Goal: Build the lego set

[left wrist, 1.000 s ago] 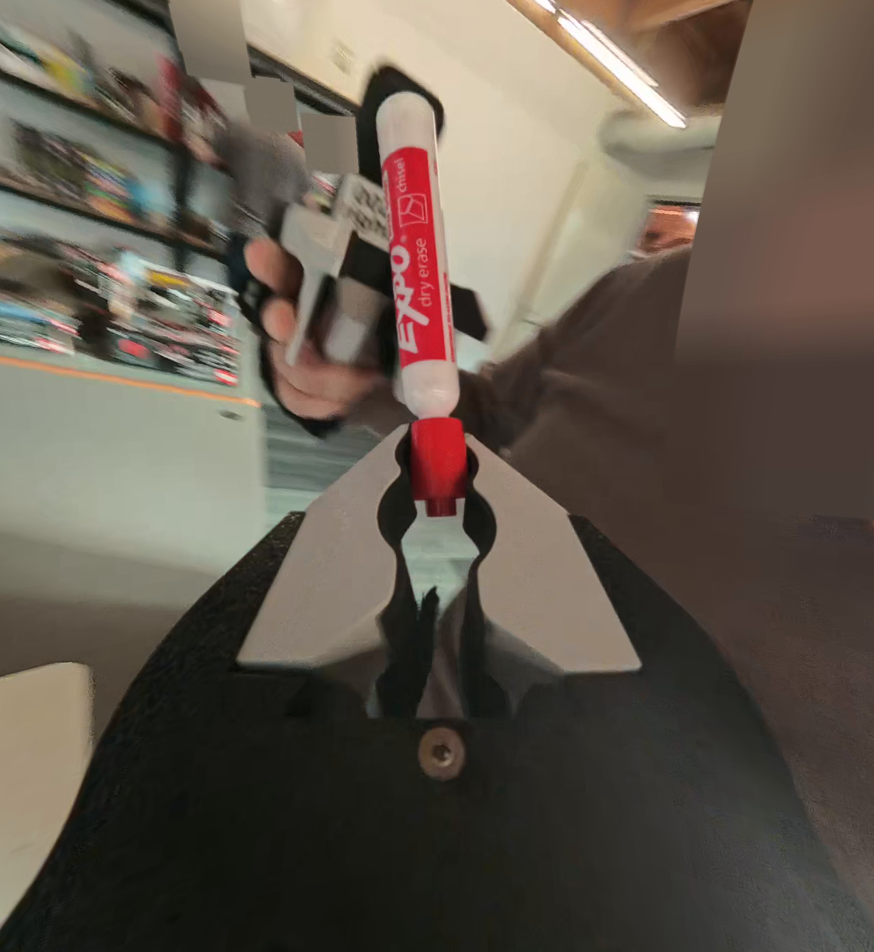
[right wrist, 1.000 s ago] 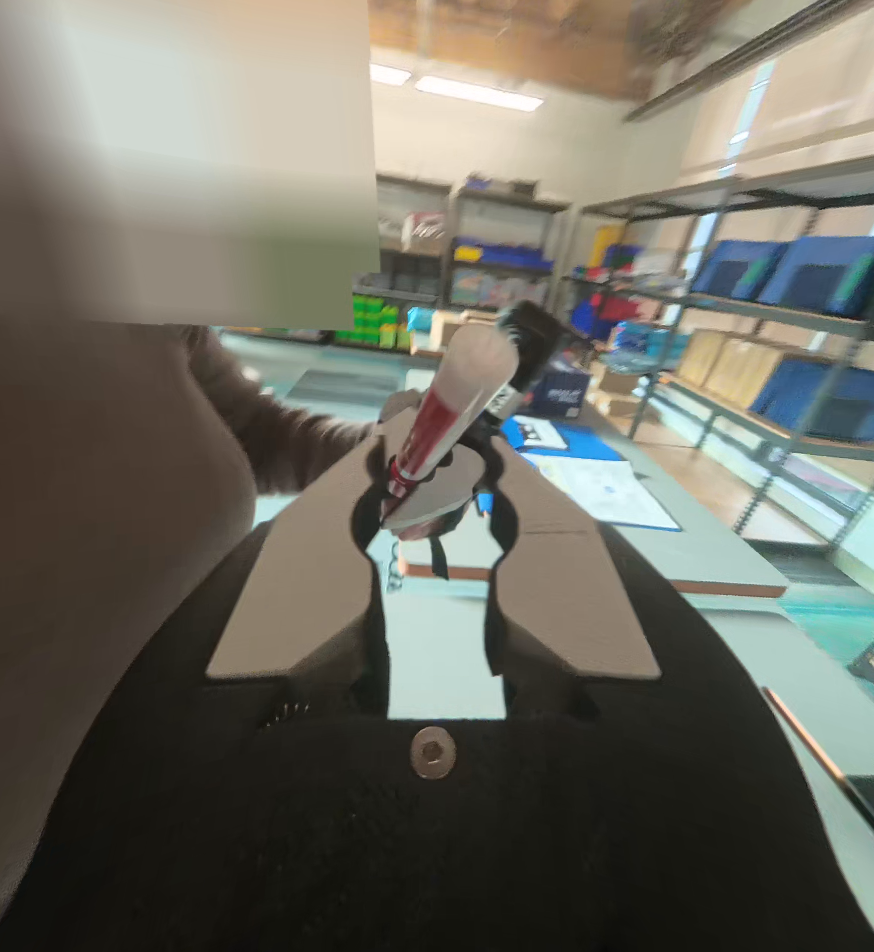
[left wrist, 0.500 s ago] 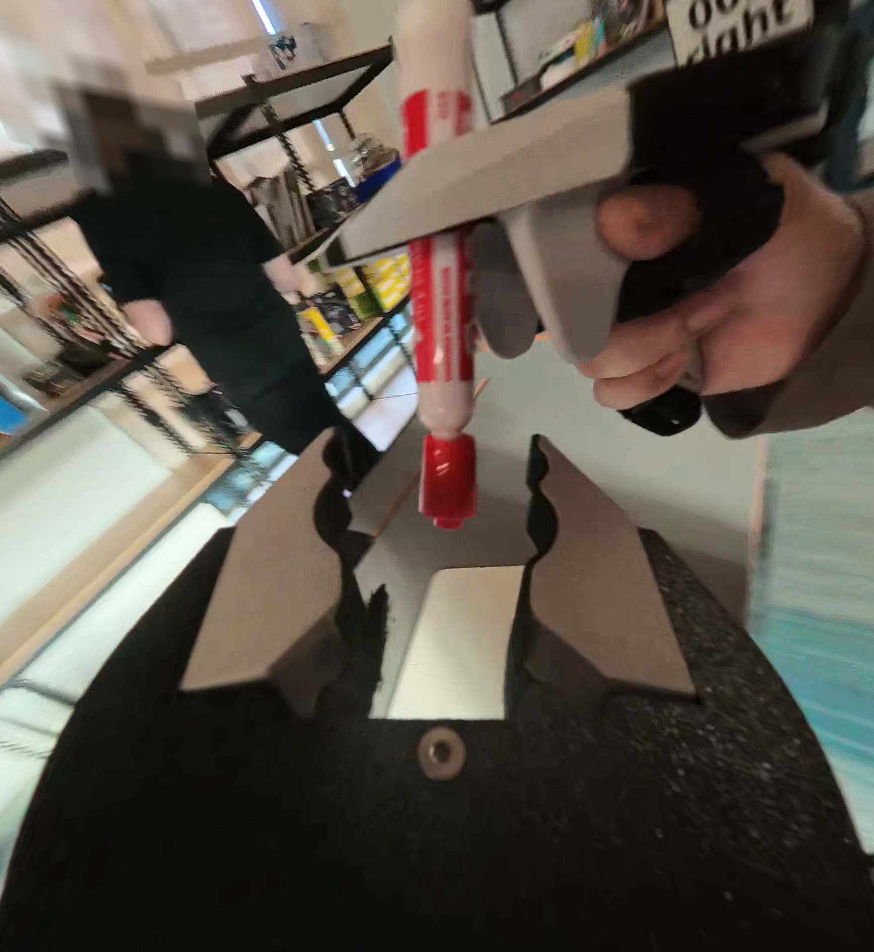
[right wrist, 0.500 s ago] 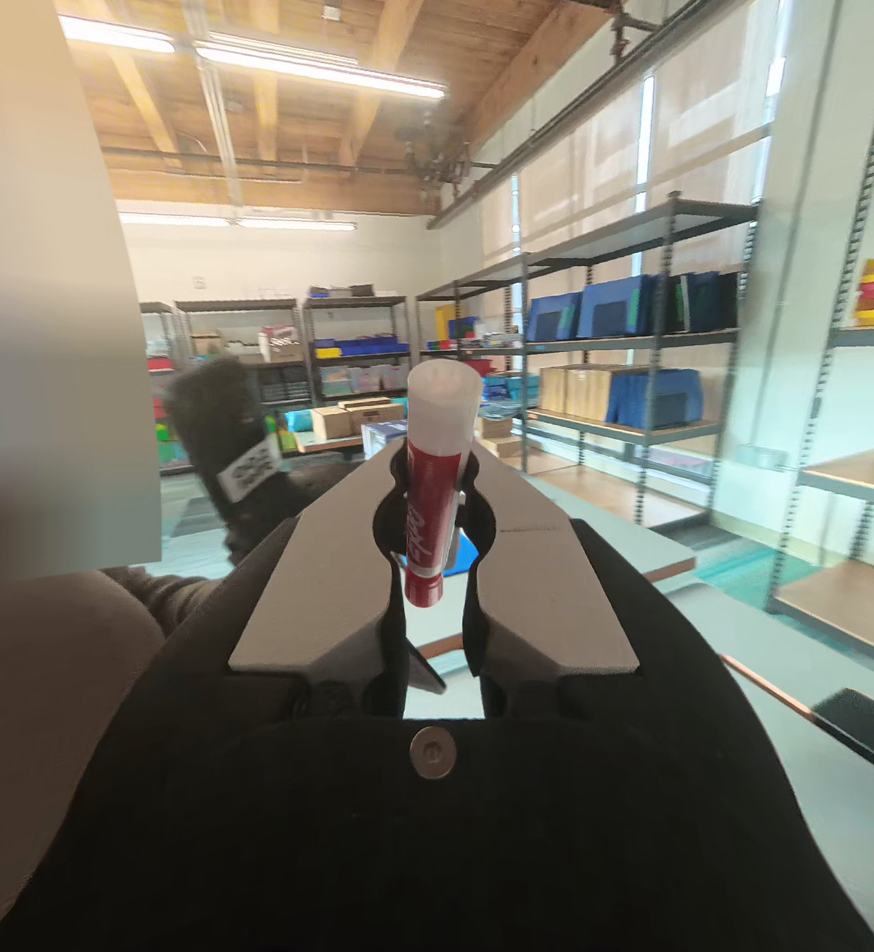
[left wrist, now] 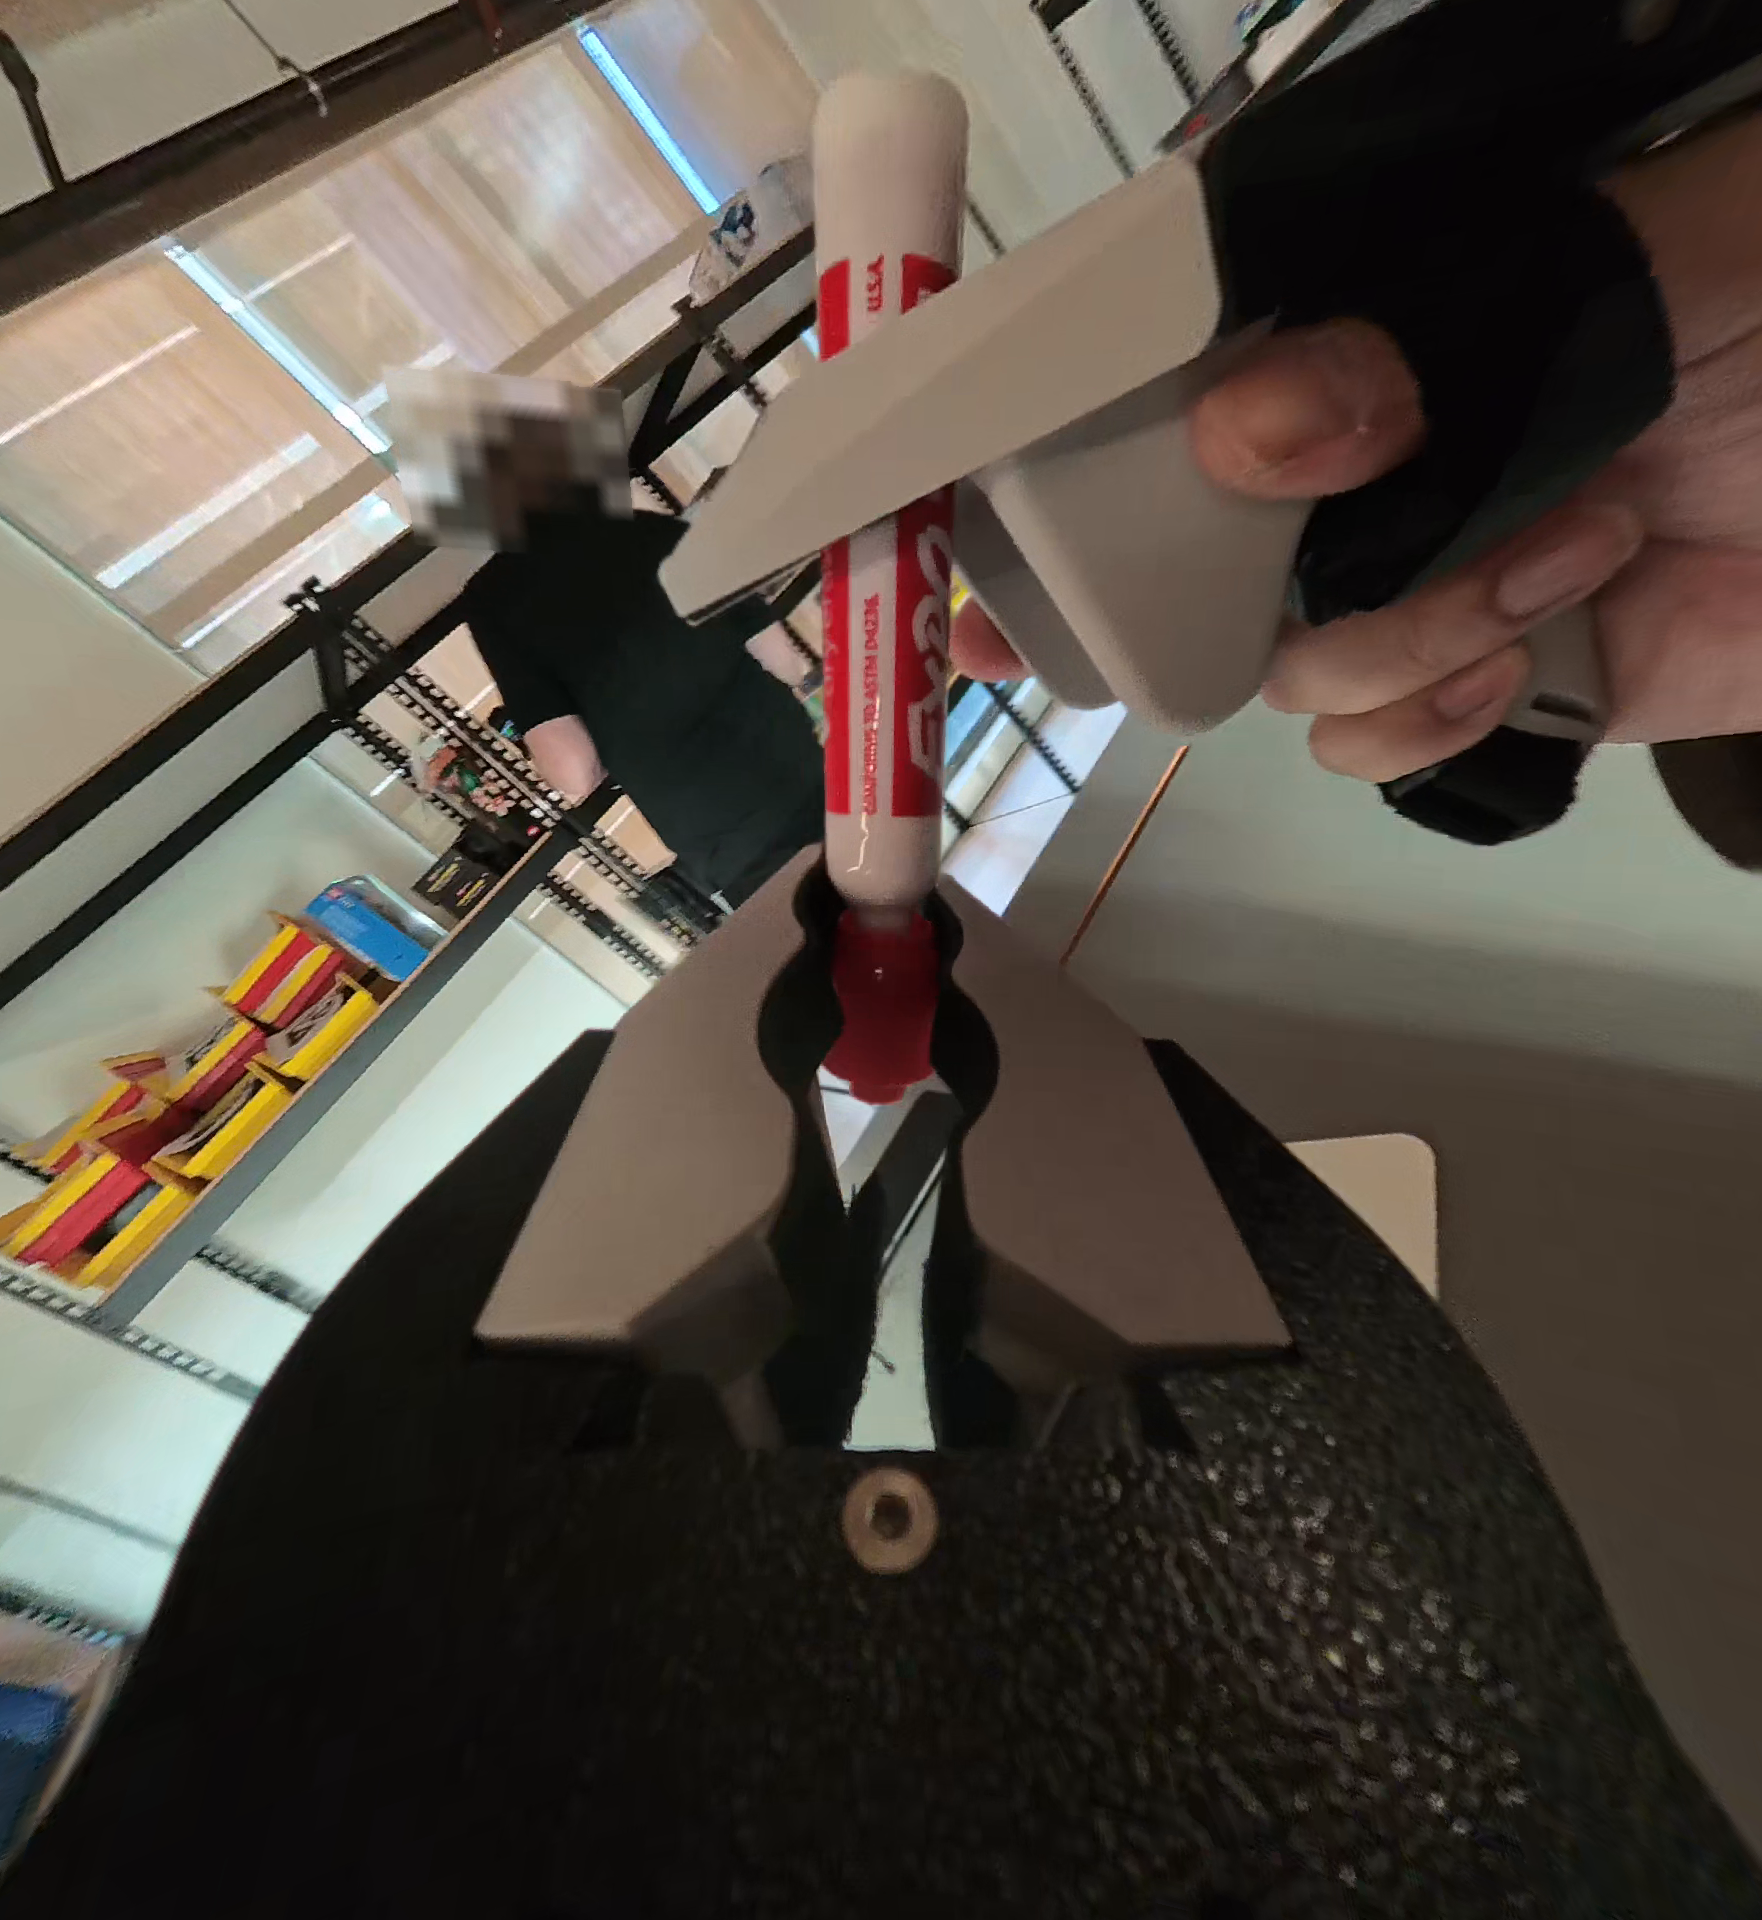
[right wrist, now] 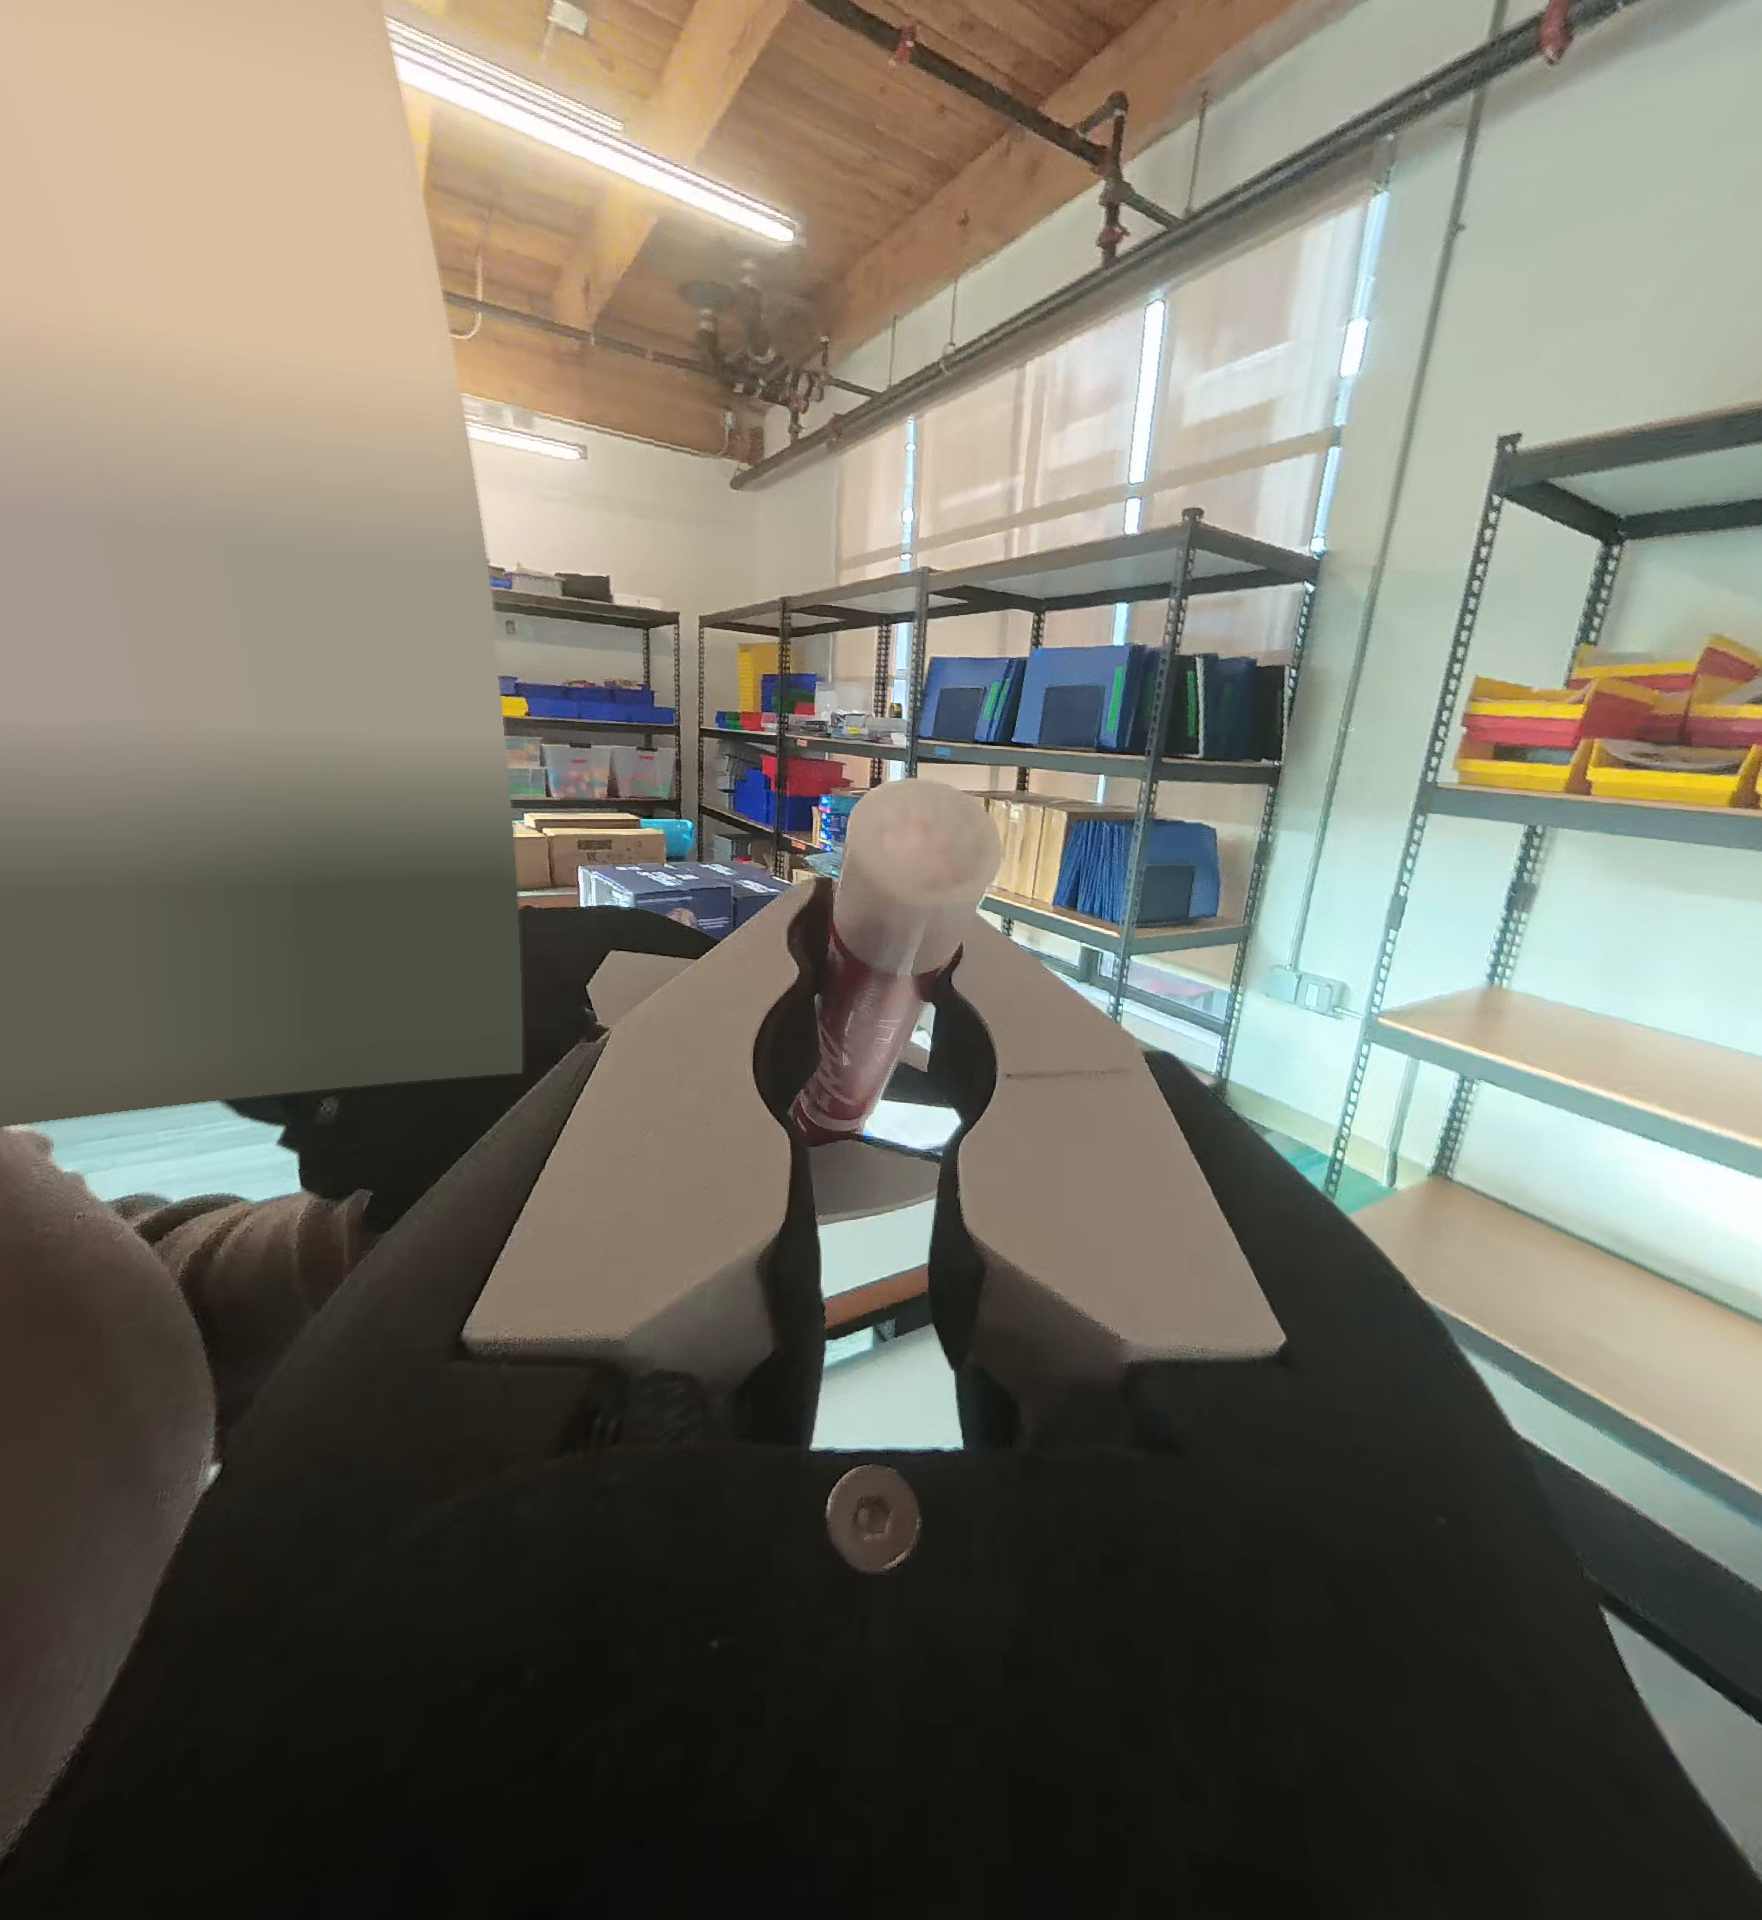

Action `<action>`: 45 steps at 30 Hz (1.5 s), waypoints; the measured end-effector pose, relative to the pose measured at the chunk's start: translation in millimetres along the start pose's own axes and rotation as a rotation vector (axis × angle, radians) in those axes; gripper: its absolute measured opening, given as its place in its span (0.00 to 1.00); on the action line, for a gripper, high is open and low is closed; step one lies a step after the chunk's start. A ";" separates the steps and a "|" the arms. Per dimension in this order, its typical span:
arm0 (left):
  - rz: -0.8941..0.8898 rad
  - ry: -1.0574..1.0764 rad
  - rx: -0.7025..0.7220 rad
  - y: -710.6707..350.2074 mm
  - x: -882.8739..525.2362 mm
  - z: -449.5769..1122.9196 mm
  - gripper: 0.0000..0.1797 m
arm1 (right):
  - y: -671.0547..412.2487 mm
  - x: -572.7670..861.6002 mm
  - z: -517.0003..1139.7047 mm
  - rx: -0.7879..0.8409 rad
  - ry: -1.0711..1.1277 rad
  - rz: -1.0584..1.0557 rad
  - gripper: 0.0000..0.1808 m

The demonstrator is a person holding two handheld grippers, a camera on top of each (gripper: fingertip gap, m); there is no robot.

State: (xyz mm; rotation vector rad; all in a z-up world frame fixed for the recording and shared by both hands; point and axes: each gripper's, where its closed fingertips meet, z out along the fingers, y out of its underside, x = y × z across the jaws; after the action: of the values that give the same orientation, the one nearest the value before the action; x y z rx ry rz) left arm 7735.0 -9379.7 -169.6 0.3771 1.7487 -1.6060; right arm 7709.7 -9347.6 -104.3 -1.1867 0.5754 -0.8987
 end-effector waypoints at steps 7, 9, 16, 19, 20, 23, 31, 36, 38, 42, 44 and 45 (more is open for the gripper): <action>-0.442 0.517 0.103 -22.9 42.4 -16.9 0.05 | -9.8 -21.3 -15.7 -0.026 -0.303 -0.008 0.06; -0.591 0.764 -0.030 0.3 68.1 -27.2 0.05 | -43.9 -15.5 -28.4 0.140 -0.382 0.083 0.06; -0.662 0.629 0.025 24.0 45.2 -26.1 0.05 | -49.3 23.9 -36.4 0.031 -0.284 0.016 0.06; -0.669 0.468 0.062 30.3 22.8 -21.9 0.05 | -41.8 41.2 -35.7 0.076 -0.238 0.138 0.06; -0.689 0.438 0.077 32.2 18.6 -23.2 0.05 | -38.8 47.4 -35.4 0.090 -0.216 0.180 0.07; -0.744 0.334 0.082 46.3 7.3 -28.0 0.05 | -21.5 68.5 -34.0 0.108 -0.131 0.331 0.07; -0.919 0.159 0.004 111.9 0.0 -54.4 0.06 | 56.8 87.5 -16.3 -0.029 -0.050 0.380 0.07; -0.976 0.130 -0.107 159.8 13.4 -75.3 0.05 | 130.9 92.3 20.3 -0.174 -0.130 0.430 0.07; -0.990 0.153 -0.130 175.1 19.8 -81.7 0.05 | 159.5 91.4 38.9 -0.211 -0.192 0.459 0.07; -1.037 0.224 -0.065 174.1 12.0 -79.1 0.05 | 191.2 72.9 66.8 -0.295 -0.360 0.491 0.07; -1.023 0.219 -0.034 171.3 -6.8 -72.3 0.05 | 197.5 60.8 81.3 -0.353 -0.439 0.449 0.07; -1.010 0.236 -0.035 171.1 -13.6 -68.1 0.05 | 198.6 56.1 85.9 -0.376 -0.472 0.421 0.07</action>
State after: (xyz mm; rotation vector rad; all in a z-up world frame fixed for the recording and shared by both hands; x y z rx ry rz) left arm 7834.4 -9280.6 -289.6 -0.4450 2.3257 -2.2486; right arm 7865.2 -9327.2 -263.7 -1.4833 0.5874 -0.1393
